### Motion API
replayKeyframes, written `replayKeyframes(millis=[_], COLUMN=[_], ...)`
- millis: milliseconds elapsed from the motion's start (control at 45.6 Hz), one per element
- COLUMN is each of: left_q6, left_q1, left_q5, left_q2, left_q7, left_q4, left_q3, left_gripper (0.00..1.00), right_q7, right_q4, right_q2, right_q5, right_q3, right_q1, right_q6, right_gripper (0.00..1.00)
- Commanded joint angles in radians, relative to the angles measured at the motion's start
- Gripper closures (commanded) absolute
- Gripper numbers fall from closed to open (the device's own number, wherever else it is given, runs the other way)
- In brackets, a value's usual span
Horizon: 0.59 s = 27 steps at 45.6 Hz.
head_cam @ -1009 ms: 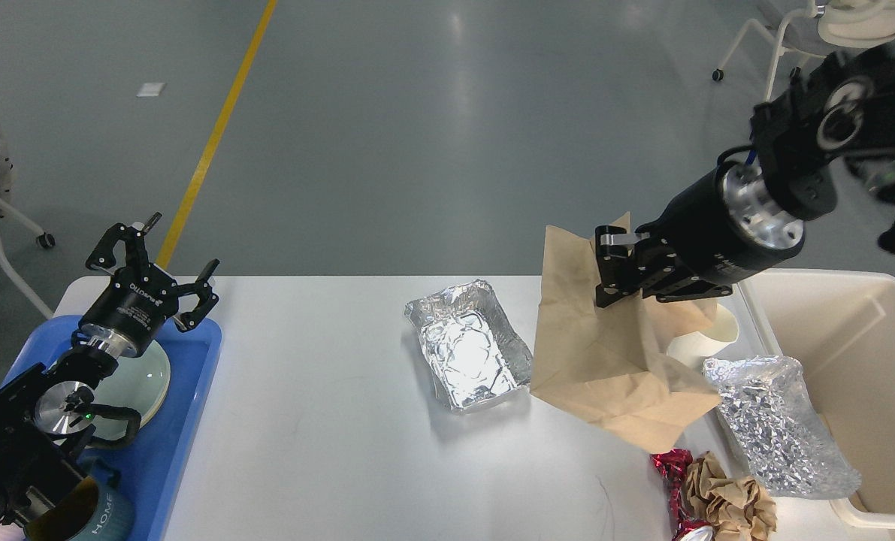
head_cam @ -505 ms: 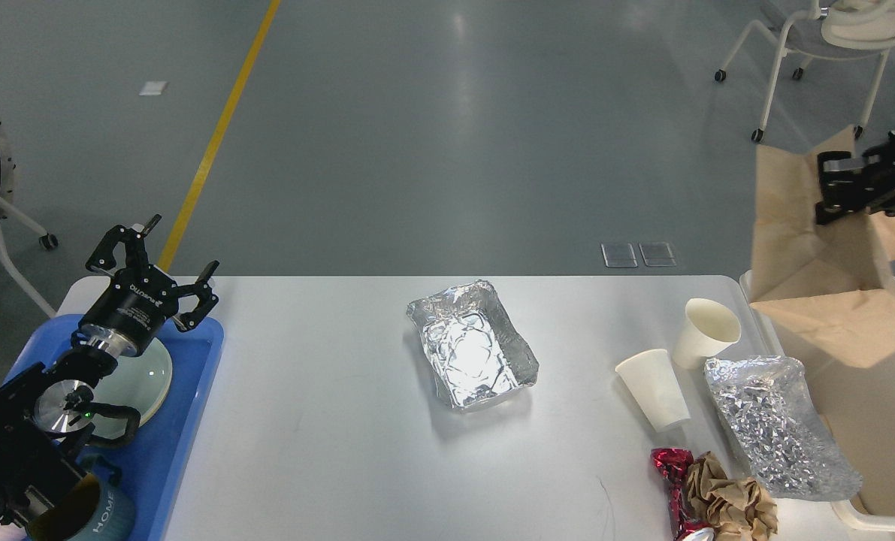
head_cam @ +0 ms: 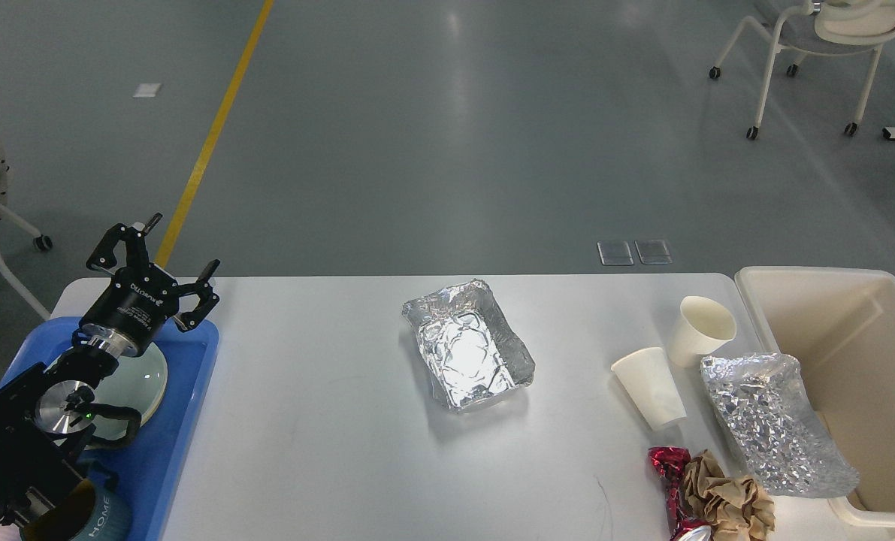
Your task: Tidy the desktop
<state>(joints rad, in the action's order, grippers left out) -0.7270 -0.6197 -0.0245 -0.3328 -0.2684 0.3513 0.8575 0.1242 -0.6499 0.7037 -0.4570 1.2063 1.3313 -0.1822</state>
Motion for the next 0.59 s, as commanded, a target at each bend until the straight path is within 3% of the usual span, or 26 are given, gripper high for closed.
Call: replayKeyframes(millis=[0, 307, 395, 417, 439, 461, 570], left_q6=[0.0, 0.0, 0.0, 0.0, 0.0, 0.0, 0.0], left_q1=[0.0, 0.0, 0.0, -0.002, 0.0, 0.0, 0.0], left_q5=[0.0, 0.0, 0.0, 0.0, 0.0, 0.0, 0.0], left_q2=[0.0, 0.0, 0.0, 0.0, 0.0, 0.0, 0.0], left_q7=[0.0, 0.0, 0.0, 0.0, 0.0, 0.0, 0.0], left_q4=[0.0, 0.0, 0.0, 0.0, 0.0, 0.0, 0.0], left_q3=[0.0, 0.0, 0.0, 0.0, 0.0, 0.0, 0.001], left_gripper=[0.0, 0.0, 0.0, 0.0, 0.0, 0.0, 0.0], right_q7=[0.0, 0.002, 0.002, 0.002, 0.002, 0.002, 0.0], right_q4=[0.125, 0.413, 0.47, 0.472, 0.47, 0.47, 0.466], right_q2=[-0.068, -0.214, -0.243, -0.247, -0.248, -0.25, -0.254], right_q5=[0.026, 0.106, 0.124, 0.124, 0.124, 0.124, 0.124], right_q3=[-0.065, -0.152, -0.152, -0.151, -0.149, -0.151, -0.152], right_q1=[-0.156, -0.449, -0.497, -0.5, -0.5, -0.5, -0.5], right_q6=[0.015, 0.056, 0.046, 0.044, 0.04, 0.04, 0.04], right_gripper=[1.0, 1.0, 0.76, 0.66, 0.4, 0.0, 0.0])
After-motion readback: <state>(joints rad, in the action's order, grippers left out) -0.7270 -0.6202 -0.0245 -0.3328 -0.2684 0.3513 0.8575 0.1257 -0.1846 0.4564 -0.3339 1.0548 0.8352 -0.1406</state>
